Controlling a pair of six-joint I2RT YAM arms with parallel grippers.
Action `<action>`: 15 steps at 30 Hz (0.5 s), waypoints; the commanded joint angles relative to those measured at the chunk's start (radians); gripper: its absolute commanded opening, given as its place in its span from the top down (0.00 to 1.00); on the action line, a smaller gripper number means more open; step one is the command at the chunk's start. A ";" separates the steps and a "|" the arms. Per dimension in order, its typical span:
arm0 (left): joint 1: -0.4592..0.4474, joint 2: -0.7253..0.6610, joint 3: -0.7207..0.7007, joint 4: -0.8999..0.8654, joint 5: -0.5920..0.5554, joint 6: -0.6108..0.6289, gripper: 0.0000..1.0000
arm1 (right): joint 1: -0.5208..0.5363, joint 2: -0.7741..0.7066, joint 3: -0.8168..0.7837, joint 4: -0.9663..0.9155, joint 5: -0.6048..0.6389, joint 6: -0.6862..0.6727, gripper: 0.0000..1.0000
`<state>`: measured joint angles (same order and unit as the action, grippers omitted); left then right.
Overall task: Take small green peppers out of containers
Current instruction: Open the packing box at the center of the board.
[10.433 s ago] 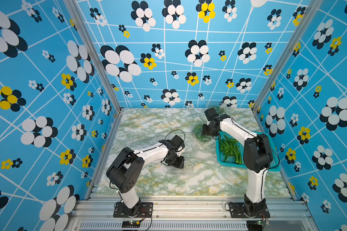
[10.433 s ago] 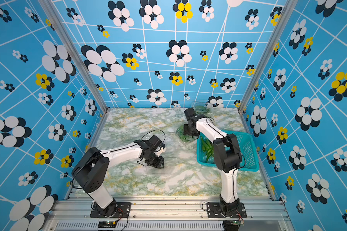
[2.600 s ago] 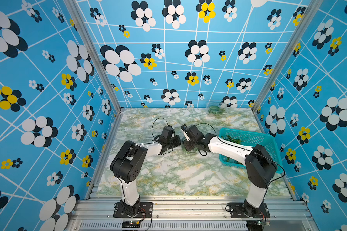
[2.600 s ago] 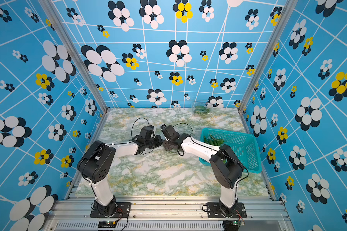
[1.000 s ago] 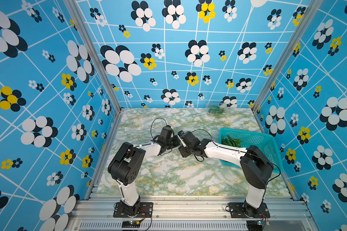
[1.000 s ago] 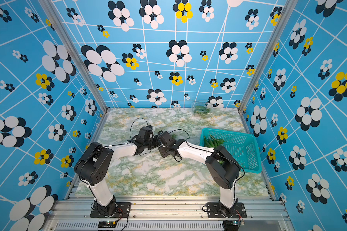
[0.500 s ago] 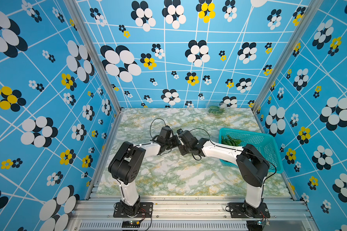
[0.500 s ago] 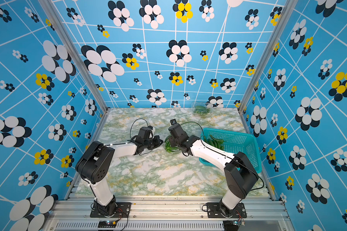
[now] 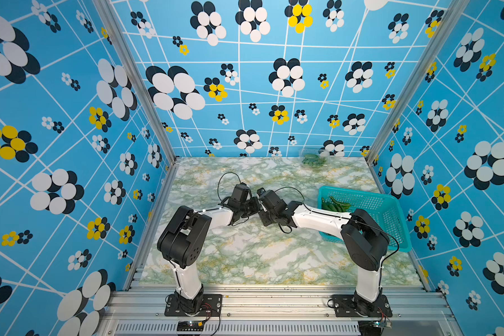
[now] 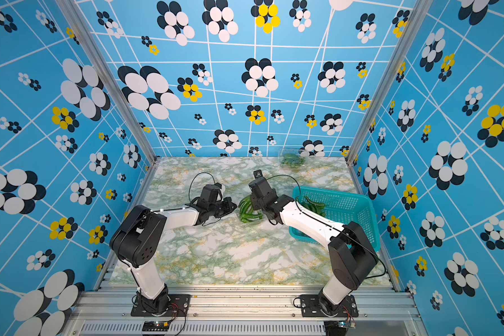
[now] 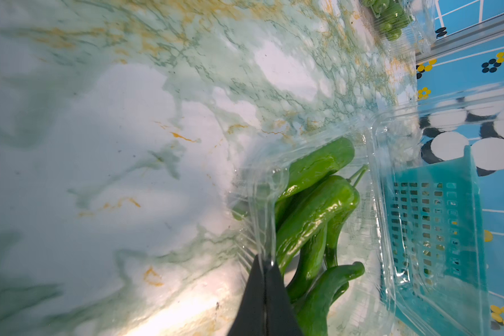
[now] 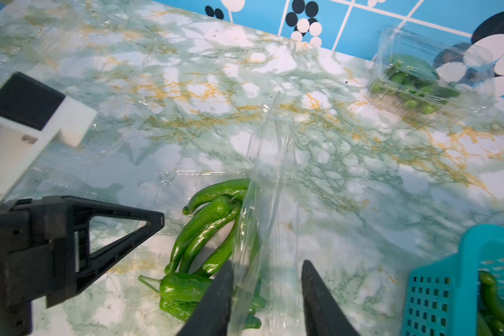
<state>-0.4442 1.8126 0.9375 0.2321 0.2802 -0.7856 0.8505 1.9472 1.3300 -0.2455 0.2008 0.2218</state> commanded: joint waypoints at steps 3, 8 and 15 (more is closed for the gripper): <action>0.009 0.002 -0.010 0.016 0.019 0.016 1.00 | 0.004 0.050 -0.002 -0.114 -0.005 -0.001 0.98; 0.009 0.011 -0.011 0.015 0.016 0.017 1.00 | 0.003 -0.029 -0.010 -0.116 0.051 -0.027 1.00; 0.009 0.022 -0.005 0.001 0.014 0.023 1.00 | -0.014 -0.163 -0.051 -0.085 0.129 -0.033 1.00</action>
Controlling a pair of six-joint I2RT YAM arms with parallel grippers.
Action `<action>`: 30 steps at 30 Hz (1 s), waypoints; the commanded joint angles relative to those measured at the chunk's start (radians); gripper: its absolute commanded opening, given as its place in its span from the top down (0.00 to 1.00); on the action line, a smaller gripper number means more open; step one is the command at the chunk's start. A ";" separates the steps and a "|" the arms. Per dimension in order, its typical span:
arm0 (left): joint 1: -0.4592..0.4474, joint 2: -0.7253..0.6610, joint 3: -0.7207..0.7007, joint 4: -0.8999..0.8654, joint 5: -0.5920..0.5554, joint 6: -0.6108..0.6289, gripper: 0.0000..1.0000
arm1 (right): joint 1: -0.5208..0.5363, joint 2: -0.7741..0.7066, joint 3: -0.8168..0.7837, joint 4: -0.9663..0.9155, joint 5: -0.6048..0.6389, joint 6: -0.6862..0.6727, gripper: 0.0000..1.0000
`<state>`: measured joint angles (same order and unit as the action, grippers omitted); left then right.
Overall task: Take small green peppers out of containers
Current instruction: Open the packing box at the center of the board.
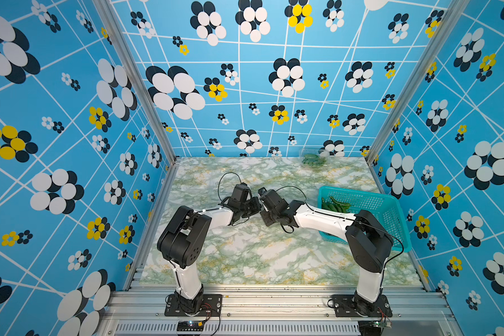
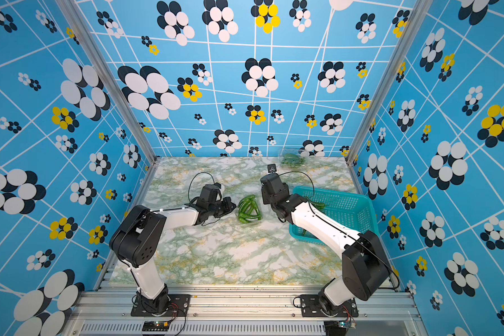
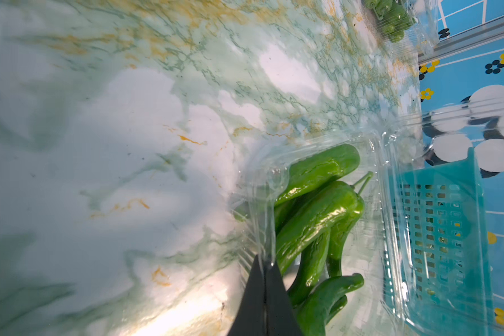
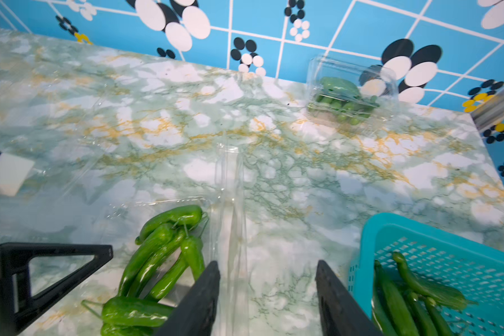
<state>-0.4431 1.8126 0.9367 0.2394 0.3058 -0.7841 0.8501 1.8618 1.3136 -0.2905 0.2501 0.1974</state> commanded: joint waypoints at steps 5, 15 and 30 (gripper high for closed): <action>0.007 0.031 -0.003 -0.008 -0.007 0.023 1.00 | -0.051 -0.151 -0.099 0.006 0.112 0.018 1.00; 0.007 0.030 -0.001 -0.012 -0.002 0.027 1.00 | -0.119 -0.214 -0.133 0.026 0.133 0.032 1.00; 0.012 -0.016 -0.012 -0.014 -0.007 0.046 1.00 | -0.227 -0.374 -0.188 0.058 0.312 0.045 0.45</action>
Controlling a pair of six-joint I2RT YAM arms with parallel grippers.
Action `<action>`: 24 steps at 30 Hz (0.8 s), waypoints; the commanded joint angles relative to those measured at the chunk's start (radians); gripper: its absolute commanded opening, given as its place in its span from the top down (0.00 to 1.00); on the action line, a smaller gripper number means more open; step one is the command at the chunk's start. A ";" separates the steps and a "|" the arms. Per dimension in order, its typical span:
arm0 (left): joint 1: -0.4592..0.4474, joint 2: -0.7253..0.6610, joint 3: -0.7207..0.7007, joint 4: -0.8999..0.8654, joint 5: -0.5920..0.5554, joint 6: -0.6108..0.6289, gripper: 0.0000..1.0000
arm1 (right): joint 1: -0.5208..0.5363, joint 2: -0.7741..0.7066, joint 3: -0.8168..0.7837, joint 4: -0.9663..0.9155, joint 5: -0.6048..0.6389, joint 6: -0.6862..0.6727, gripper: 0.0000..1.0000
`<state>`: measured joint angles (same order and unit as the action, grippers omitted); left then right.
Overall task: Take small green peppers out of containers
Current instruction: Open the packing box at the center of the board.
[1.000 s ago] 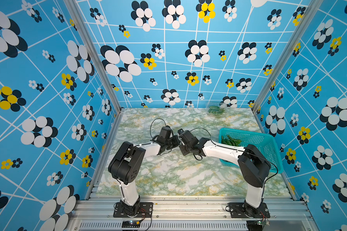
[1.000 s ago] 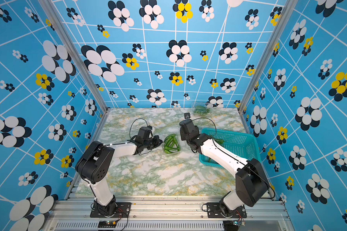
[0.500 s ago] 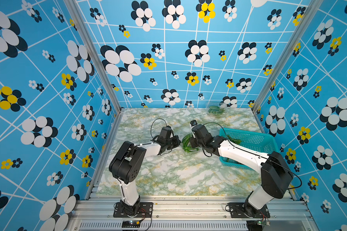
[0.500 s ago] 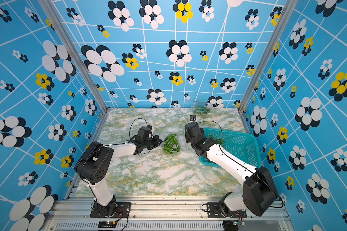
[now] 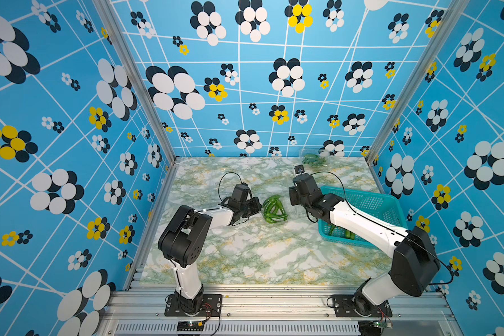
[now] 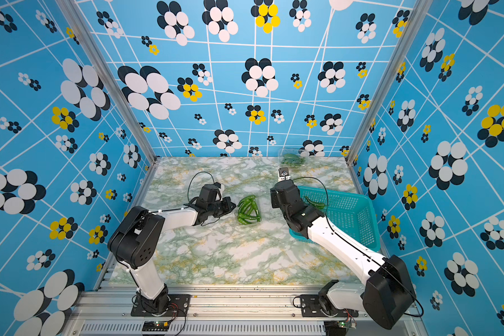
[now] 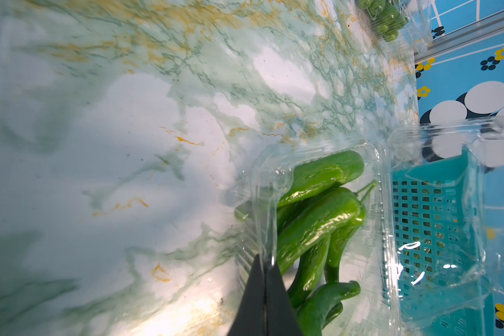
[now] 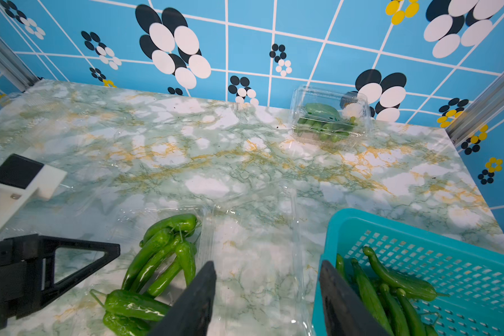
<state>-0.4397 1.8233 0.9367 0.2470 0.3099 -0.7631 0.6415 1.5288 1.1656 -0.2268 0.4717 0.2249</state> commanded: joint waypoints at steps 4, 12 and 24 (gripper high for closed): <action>0.010 -0.037 -0.016 -0.011 -0.008 0.033 1.00 | -0.027 -0.116 -0.102 0.053 0.080 -0.002 0.42; 0.009 -0.048 -0.019 0.010 0.011 0.038 1.00 | -0.027 -0.243 -0.186 0.140 -0.020 -0.055 0.42; 0.009 -0.057 -0.021 0.004 0.012 0.045 0.76 | -0.005 -0.023 -0.052 0.027 -0.351 -0.118 0.43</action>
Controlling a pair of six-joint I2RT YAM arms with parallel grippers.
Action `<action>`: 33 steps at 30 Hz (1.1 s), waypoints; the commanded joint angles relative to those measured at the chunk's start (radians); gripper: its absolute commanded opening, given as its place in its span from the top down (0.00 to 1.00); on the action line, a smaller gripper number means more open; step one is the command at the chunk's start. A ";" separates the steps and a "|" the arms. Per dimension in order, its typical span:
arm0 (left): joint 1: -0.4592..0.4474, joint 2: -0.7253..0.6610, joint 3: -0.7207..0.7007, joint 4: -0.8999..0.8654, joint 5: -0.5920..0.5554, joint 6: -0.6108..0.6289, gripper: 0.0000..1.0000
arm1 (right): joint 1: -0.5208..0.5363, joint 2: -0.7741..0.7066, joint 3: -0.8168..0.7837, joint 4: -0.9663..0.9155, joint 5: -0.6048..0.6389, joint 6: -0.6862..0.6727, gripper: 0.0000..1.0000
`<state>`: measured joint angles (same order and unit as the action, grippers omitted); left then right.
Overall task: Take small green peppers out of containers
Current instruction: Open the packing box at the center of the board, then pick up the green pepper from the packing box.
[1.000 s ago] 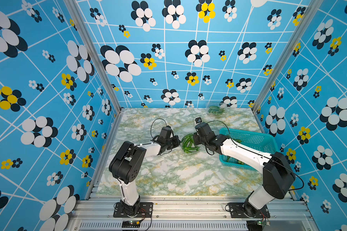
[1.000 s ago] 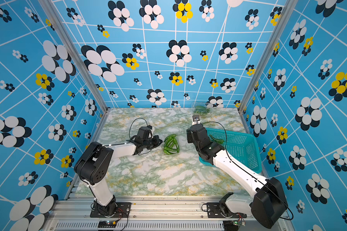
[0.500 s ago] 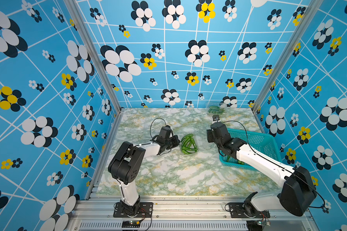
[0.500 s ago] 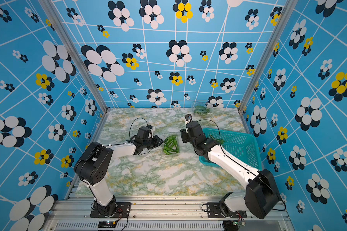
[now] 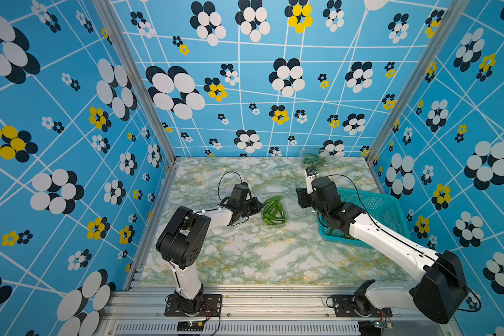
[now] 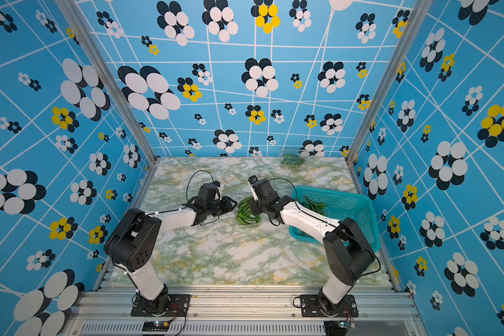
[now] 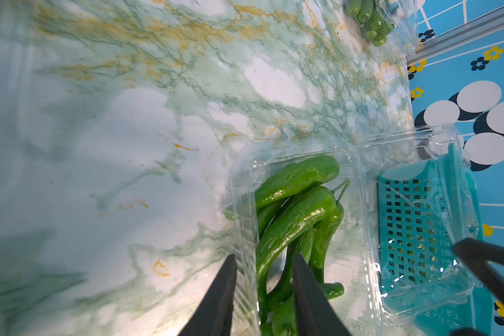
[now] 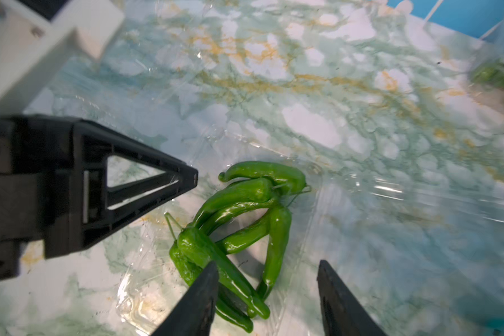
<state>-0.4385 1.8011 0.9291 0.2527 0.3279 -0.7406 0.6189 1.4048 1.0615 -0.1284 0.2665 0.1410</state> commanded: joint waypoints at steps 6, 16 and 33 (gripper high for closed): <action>0.015 -0.072 -0.020 -0.041 -0.059 0.044 0.65 | 0.072 0.293 0.132 -0.109 -0.253 -0.077 0.44; 0.040 -0.163 -0.123 0.091 -0.040 0.055 0.61 | 0.097 0.436 0.177 -0.127 -0.329 -0.126 0.45; 0.040 -0.148 -0.139 0.129 -0.022 0.053 0.59 | 0.104 0.551 0.231 -0.097 -0.381 -0.121 0.54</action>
<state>-0.4030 1.6547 0.8051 0.3618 0.2913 -0.7063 0.7177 1.9289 1.2572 -0.2256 -0.0921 0.0177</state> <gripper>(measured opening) 0.410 0.462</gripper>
